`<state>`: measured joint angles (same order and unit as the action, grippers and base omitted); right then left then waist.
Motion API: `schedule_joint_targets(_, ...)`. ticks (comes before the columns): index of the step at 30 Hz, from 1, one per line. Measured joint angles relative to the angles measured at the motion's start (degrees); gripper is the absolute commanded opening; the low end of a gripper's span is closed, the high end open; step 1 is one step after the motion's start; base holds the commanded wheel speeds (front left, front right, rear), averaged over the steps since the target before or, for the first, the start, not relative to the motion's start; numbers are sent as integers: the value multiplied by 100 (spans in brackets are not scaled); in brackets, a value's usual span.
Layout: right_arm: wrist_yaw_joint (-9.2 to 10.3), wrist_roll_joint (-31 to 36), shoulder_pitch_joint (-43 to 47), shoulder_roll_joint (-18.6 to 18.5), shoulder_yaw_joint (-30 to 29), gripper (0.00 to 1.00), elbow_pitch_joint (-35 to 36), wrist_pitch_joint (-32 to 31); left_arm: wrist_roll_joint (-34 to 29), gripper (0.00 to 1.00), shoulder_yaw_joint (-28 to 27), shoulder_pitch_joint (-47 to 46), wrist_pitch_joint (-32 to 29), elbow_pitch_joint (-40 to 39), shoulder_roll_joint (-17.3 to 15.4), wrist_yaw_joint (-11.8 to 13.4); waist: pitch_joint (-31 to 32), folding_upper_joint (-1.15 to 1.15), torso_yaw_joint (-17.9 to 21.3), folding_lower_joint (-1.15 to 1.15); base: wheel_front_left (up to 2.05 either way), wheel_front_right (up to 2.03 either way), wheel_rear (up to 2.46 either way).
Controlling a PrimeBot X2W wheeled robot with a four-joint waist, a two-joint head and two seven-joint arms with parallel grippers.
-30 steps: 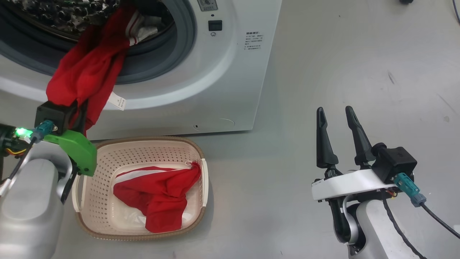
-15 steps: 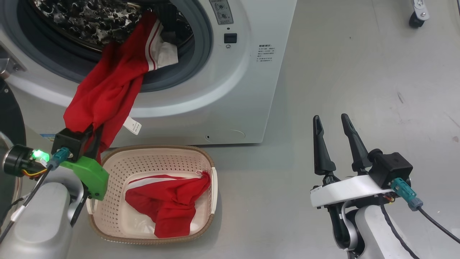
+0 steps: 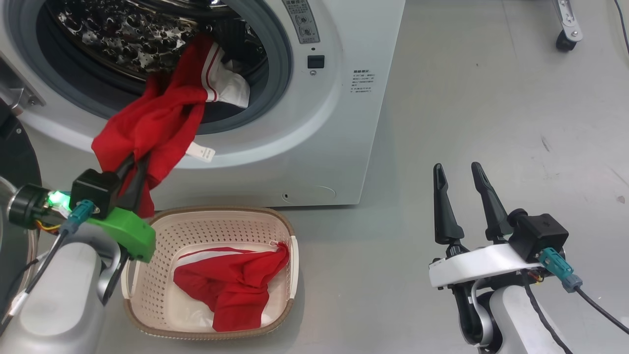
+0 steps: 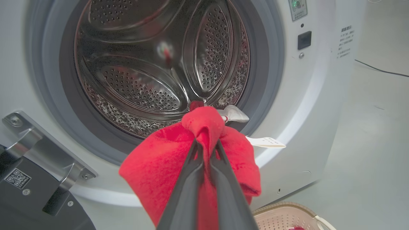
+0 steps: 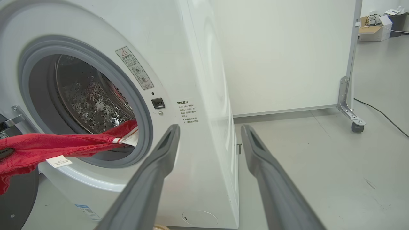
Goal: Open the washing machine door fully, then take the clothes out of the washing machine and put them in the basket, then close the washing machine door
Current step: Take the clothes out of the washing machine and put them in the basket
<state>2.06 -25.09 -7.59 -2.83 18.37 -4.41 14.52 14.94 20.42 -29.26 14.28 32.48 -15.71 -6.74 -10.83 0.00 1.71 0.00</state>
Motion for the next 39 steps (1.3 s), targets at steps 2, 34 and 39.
schedule_joint_targets(2,-4,1,0,0,-19,100,1,0,18,0,-73,0,0,-172,2,46,9,0,7,0,0,0,0)
schedule_joint_targets(34,-23,0,9,1,-97,100,94,0,151,0,-1088,-130,42,-2932,-5,353,-142,0,219,0,0,0,0)
schedule_joint_targets(39,-23,-1,9,1,-104,100,94,0,113,0,-1125,-130,43,-3200,-35,359,-159,0,210,0,0,0,0)
